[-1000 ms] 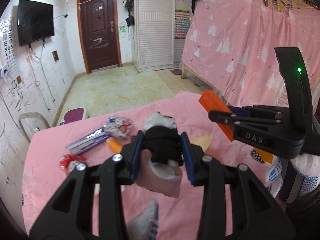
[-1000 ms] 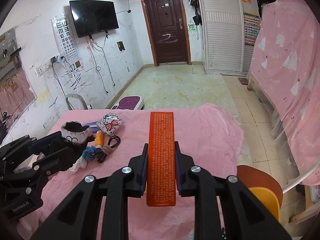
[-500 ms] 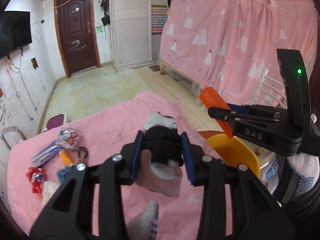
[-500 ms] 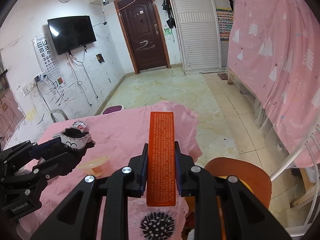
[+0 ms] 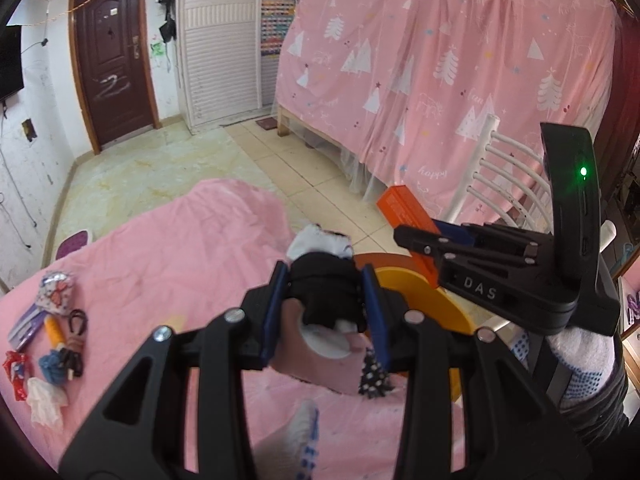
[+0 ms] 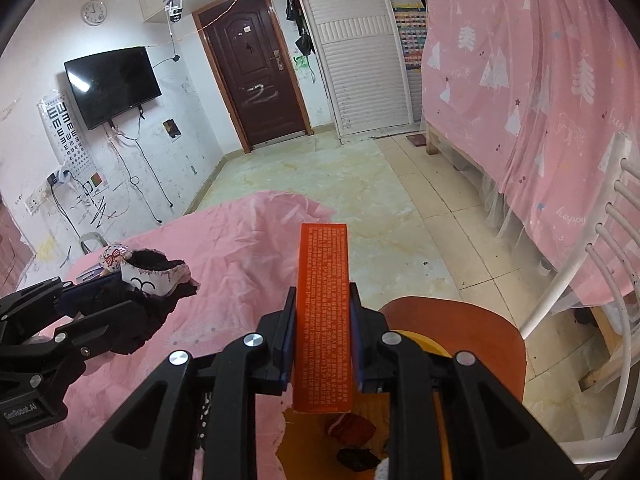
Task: Collect trash
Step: 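Carry the tape roll and orange box over the orange bucket and release both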
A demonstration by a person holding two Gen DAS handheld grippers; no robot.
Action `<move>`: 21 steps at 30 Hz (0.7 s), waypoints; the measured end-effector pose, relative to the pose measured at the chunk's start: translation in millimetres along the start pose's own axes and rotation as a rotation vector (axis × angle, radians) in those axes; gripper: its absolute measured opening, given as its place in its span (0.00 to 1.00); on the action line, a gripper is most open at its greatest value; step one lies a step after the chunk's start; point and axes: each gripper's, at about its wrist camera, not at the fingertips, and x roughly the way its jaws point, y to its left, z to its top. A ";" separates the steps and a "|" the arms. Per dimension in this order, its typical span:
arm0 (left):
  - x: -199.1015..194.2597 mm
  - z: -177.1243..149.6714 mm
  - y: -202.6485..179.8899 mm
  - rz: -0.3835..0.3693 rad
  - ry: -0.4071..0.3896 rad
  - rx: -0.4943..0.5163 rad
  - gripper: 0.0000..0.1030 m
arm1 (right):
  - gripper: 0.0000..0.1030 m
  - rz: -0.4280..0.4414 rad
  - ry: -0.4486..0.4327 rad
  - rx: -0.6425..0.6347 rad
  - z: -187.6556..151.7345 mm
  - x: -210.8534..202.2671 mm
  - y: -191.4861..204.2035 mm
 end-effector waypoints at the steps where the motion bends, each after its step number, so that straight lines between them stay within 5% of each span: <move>1: 4.7 1.1 -5.2 -0.008 0.006 0.004 0.35 | 0.12 0.000 0.002 0.006 -2.2 0.1 -4.9; 21: 34.9 11.3 -46.6 -0.050 0.046 0.049 0.47 | 0.13 -0.001 -0.017 0.100 -14.9 -12.8 -54.4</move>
